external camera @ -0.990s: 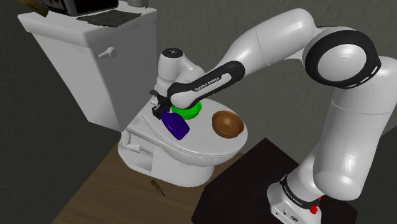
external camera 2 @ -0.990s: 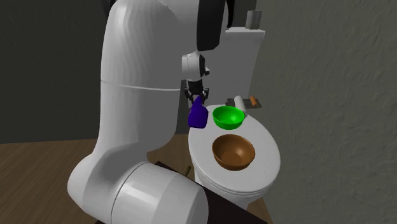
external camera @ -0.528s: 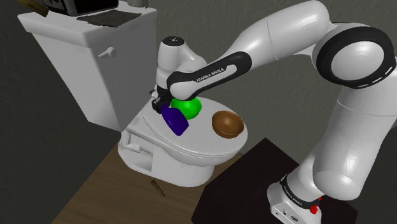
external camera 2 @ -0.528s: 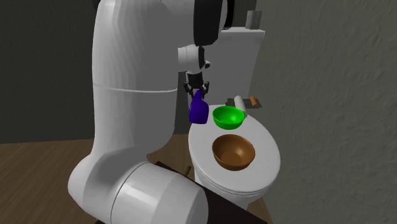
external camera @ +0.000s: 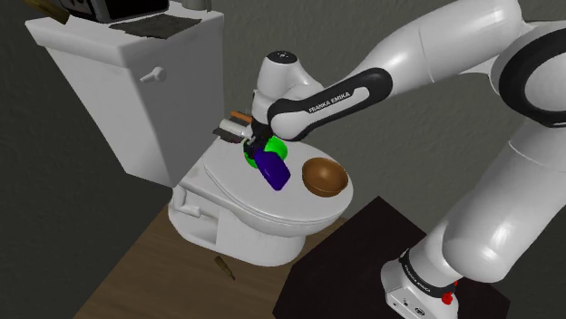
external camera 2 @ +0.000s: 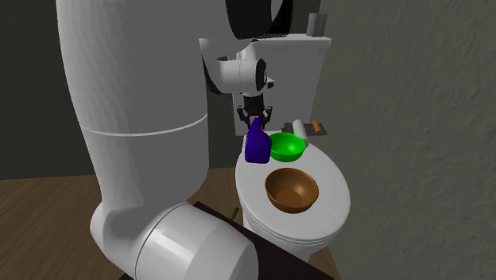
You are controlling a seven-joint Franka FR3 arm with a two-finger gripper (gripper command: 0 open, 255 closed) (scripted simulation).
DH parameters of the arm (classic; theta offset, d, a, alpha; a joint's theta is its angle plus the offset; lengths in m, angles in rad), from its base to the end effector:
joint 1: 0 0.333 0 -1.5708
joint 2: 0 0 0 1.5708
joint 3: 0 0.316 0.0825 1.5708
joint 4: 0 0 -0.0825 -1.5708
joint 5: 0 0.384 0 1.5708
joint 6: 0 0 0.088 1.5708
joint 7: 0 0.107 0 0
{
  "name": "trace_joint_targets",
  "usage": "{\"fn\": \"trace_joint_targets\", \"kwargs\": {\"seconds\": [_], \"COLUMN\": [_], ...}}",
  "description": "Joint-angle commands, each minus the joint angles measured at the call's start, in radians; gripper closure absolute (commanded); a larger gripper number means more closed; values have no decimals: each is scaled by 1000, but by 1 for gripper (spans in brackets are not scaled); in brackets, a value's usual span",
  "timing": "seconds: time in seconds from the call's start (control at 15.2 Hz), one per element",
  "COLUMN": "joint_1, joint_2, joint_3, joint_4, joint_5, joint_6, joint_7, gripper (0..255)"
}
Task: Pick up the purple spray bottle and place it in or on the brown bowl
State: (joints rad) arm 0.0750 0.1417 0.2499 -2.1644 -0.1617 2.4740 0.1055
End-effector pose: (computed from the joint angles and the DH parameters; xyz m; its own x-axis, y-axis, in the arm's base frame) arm 0.5416 0.1809 0.3494 0.9285 0.3268 0.1761 0.3199 -0.9451 0.0671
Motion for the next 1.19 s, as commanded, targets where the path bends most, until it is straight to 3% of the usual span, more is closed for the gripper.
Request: {"fn": "trace_joint_targets", "kwargs": {"seconds": [0.0, 0.66, 1.12], "joint_1": [-25, -113, -163], "joint_2": [-61, -318, -464], "joint_3": [-7, -112, -235], "joint_4": [-76, -372, -512], "joint_5": [30, 161, 185], "joint_6": [21, 76, 70], "joint_7": [-49, -338, -530], "gripper": [255, 255, 255]}}
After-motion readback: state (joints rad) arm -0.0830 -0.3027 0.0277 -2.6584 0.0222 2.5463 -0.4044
